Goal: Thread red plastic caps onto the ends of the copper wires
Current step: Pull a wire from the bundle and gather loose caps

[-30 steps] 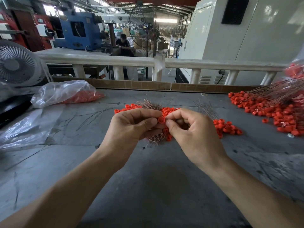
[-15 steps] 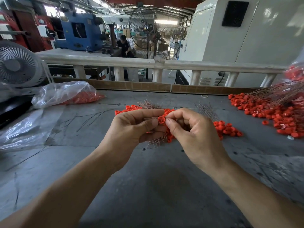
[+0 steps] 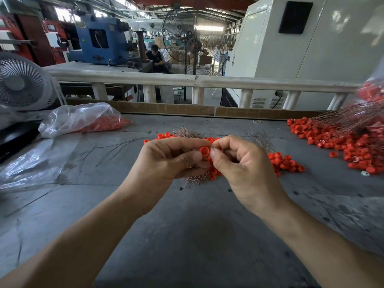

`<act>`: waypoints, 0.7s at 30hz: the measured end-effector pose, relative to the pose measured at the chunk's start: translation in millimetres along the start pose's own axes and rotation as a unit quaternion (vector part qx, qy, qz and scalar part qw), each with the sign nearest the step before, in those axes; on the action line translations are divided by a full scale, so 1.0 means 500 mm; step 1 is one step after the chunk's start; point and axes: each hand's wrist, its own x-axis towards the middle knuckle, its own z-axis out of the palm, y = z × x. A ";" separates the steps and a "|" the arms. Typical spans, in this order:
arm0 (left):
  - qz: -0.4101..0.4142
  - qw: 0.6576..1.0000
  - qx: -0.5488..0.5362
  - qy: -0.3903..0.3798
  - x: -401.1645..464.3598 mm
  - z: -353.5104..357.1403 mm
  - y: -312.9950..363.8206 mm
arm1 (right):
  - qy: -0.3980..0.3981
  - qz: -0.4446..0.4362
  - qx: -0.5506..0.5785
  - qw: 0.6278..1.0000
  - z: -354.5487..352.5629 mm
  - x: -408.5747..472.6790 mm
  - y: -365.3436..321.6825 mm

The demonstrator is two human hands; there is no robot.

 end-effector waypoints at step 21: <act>-0.027 0.998 -0.058 0.028 0.006 -0.010 -0.003 | 0.035 0.133 -0.013 0.990 -0.032 0.024 0.037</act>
